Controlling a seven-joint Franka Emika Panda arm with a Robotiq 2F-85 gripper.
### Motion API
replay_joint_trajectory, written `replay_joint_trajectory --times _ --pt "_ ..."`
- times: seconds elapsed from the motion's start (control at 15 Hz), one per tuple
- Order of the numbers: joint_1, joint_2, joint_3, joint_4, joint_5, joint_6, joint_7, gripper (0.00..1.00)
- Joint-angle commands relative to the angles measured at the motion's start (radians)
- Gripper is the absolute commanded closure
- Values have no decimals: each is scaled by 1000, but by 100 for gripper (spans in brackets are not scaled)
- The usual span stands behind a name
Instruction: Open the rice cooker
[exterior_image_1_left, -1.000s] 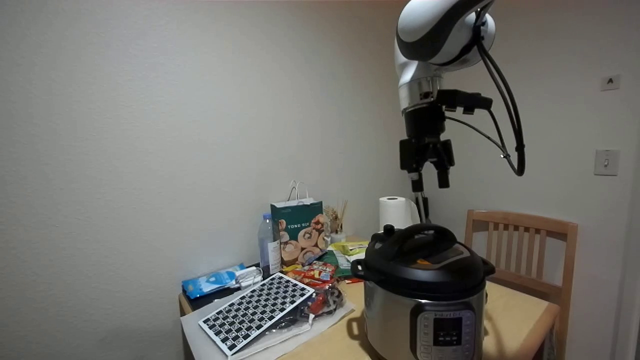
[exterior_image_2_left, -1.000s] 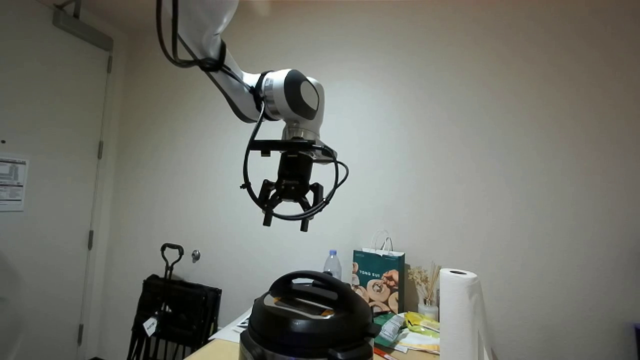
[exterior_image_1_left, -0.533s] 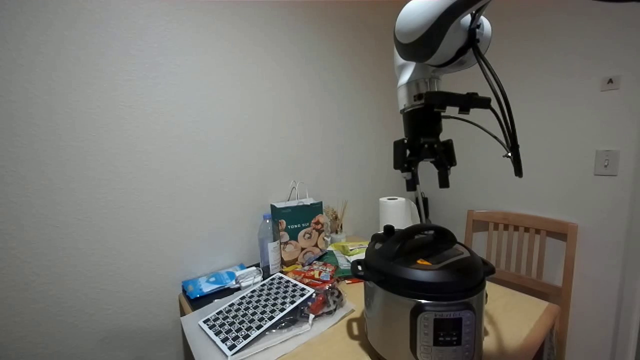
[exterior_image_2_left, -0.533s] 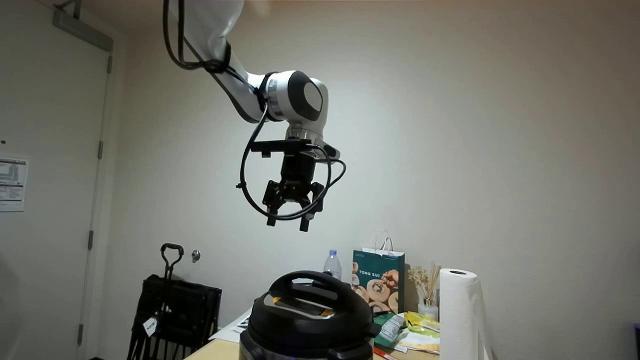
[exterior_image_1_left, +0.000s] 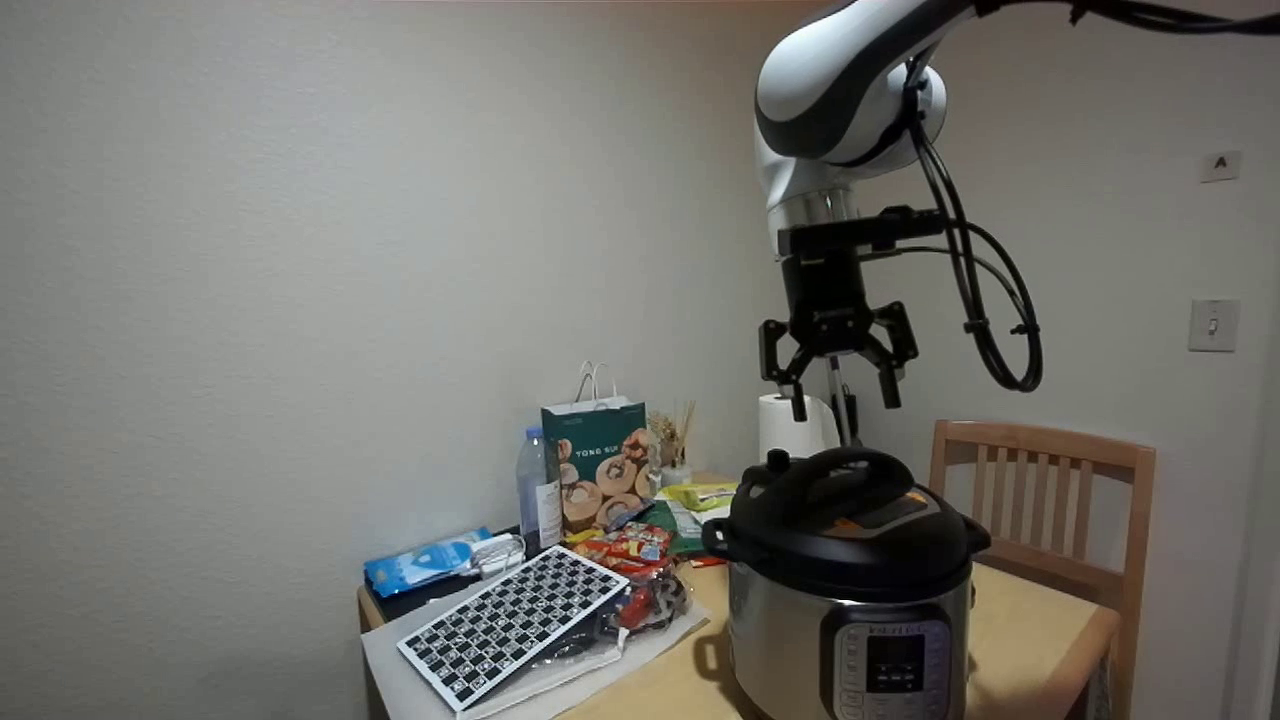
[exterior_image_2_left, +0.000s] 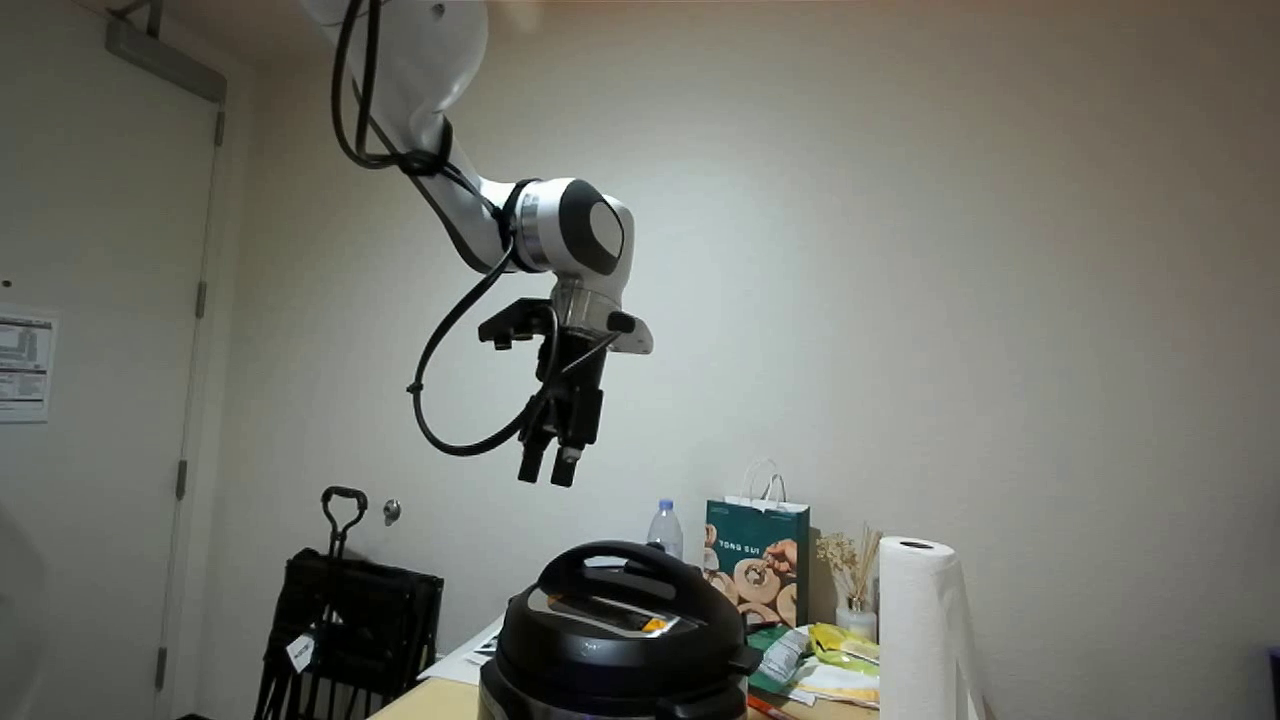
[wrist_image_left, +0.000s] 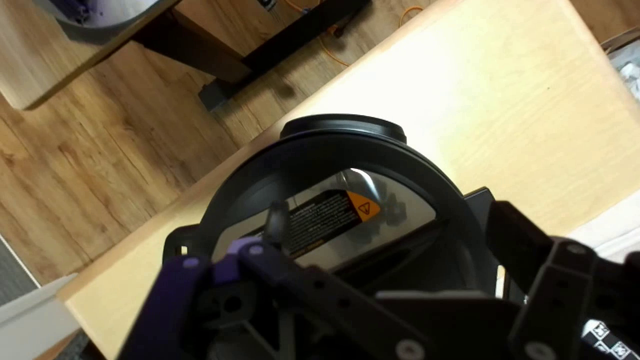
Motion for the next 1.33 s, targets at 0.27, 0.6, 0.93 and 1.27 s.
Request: replay_joint_trajectory --times 0.27,0.6,0.93,1.27 --pt "-5 13 4 10 23 2 133 0" --pt "-5 34 1 -12 42 39 385 0" --pt "0 56 -6 -3 24 25 458 0" --pt "-6 58 -12 -15 14 75 543 0"
